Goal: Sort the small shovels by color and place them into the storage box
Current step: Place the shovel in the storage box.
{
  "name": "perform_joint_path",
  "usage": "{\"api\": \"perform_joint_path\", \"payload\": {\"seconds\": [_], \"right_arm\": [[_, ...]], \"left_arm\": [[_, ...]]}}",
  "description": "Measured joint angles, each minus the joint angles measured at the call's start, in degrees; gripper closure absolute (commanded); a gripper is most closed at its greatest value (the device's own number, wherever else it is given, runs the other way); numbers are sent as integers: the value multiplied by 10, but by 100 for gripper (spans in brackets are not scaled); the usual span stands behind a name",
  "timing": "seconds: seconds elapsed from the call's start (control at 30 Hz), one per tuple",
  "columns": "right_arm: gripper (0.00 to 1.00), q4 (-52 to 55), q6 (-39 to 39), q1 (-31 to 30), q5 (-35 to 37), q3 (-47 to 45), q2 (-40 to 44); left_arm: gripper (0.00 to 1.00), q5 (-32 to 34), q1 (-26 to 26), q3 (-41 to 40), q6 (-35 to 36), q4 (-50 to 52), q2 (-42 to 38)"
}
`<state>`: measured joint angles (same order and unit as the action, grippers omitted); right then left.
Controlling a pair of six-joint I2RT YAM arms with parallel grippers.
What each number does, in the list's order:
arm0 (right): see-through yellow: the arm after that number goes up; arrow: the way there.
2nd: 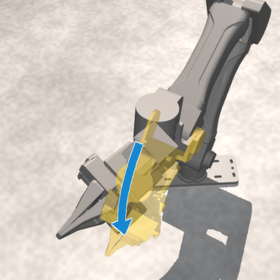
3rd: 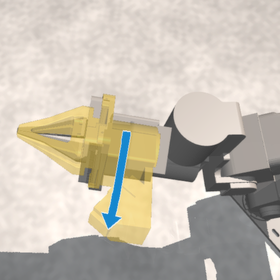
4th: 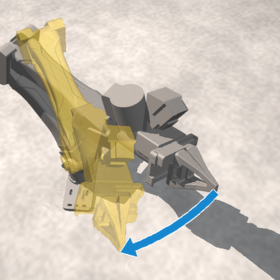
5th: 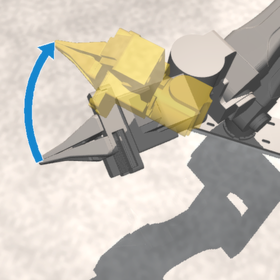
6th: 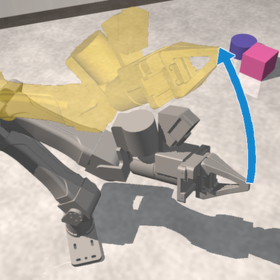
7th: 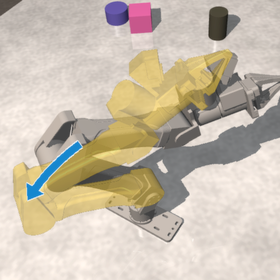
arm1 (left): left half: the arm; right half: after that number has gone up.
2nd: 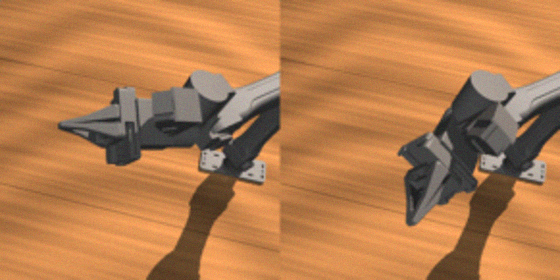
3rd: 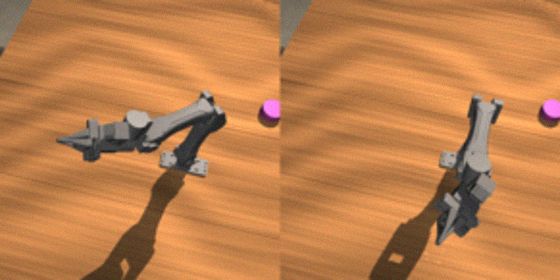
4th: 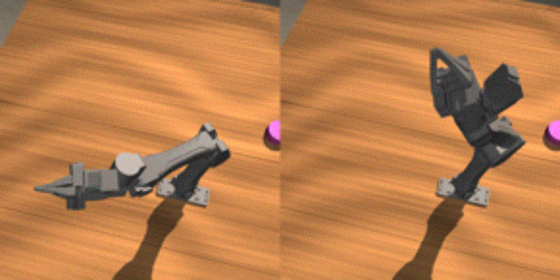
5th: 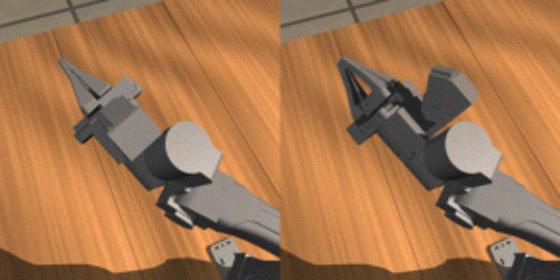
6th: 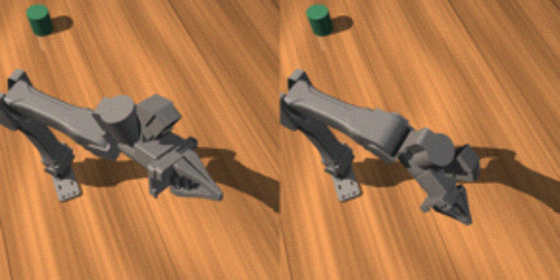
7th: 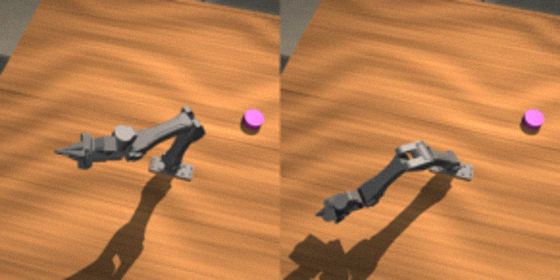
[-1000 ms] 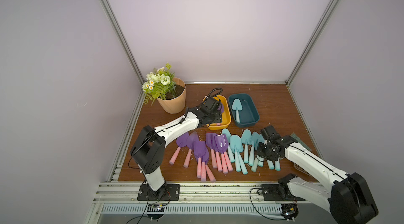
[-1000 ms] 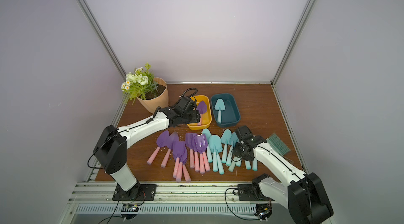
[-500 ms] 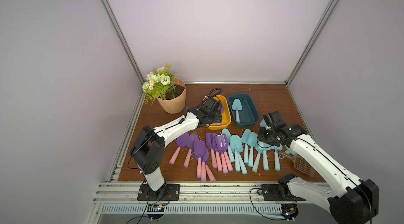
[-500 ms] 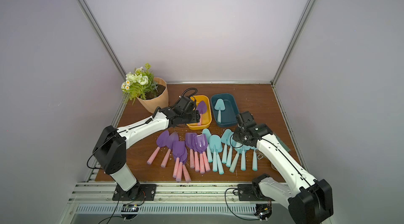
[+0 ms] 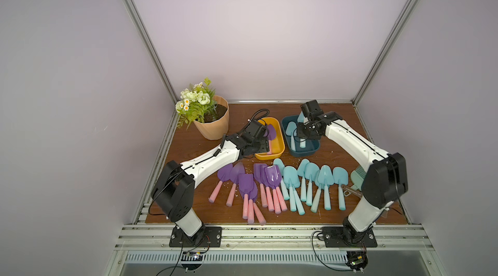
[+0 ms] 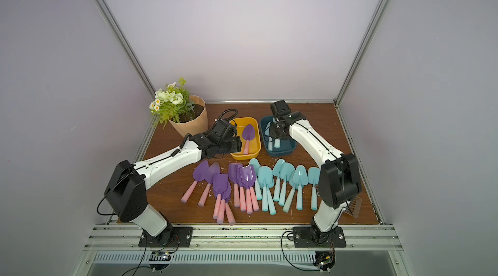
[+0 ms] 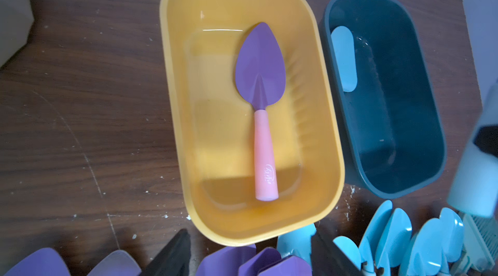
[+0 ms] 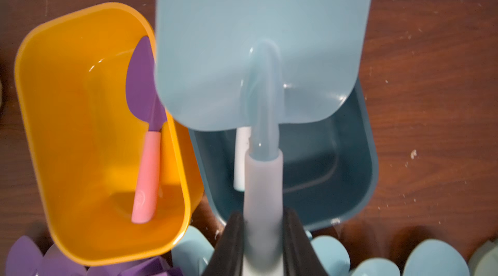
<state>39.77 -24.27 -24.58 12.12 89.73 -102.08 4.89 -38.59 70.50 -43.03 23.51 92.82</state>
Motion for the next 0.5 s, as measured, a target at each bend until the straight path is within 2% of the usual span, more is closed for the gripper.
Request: {"api": "perform_joint_path", "payload": {"seconds": [0.2, 0.5], "right_arm": [[89, -1, 29, 7, 11, 76, -120], [85, 11, 45, 23, 12, 78, -181]], "left_arm": [[27, 3, 19, -6, 6, 21, -6], [27, -12, 27, -38, 44, 67, -9]]}}
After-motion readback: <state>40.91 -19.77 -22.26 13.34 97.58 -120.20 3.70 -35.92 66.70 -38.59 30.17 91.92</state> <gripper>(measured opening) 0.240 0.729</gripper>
